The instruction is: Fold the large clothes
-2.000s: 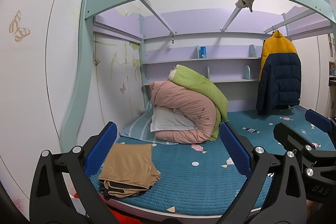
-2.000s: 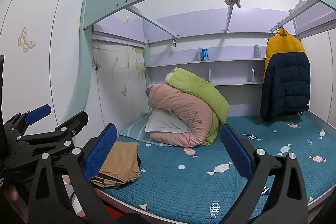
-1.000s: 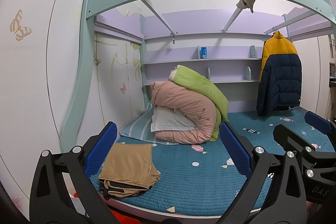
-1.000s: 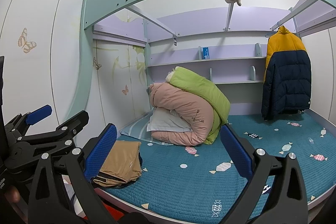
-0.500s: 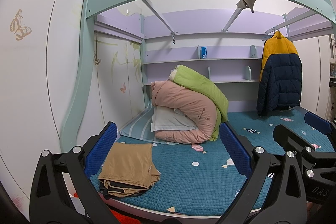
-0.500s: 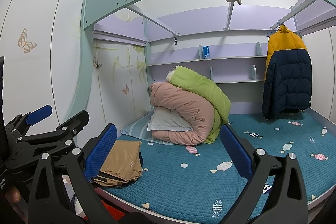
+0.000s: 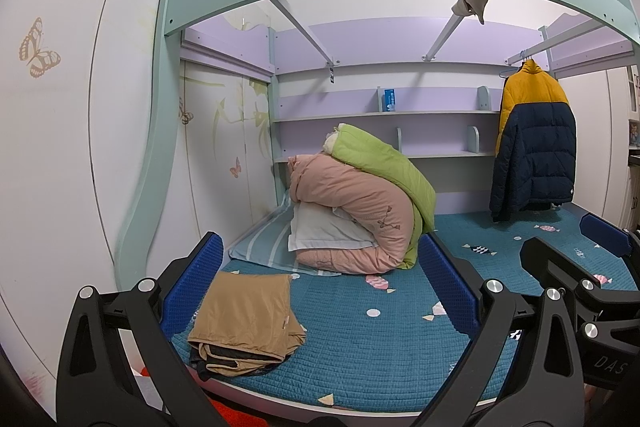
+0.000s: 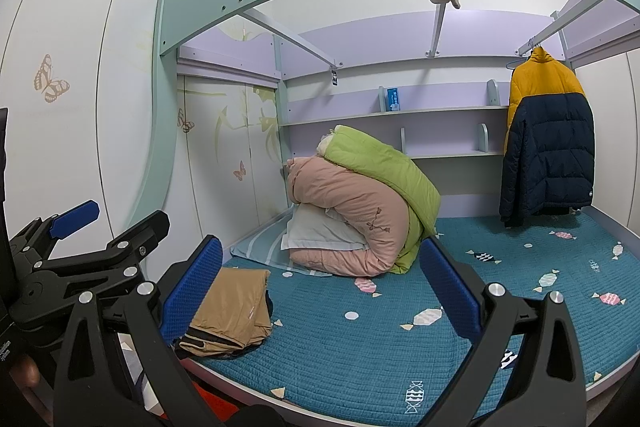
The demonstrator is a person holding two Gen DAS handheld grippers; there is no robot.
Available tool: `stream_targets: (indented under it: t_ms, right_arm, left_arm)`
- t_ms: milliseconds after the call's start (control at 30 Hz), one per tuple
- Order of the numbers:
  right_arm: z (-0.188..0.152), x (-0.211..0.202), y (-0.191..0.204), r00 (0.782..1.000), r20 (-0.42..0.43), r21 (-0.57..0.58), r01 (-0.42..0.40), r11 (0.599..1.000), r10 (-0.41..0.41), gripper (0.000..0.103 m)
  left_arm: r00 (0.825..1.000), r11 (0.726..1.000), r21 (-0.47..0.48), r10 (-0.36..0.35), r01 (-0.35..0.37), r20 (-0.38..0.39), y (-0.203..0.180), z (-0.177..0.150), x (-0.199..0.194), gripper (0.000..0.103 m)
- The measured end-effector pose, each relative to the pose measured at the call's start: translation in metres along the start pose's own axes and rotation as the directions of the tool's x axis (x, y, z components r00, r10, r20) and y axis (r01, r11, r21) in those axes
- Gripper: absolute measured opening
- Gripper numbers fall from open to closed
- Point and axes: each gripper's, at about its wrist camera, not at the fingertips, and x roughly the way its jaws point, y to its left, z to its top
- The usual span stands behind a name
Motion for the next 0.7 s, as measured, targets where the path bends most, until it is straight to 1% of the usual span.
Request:
stream_targets:
  t_ms: [700]
  right_arm:
    - [-0.0006,0.0024,0.002,1.0,-0.005,0.004,0.0,1.0,0.0,0.095]
  left_arm:
    - [1.0,1.0,-0.009,0.01,-0.01,-0.002,-0.0013,-0.0013,-0.0009,0.098]
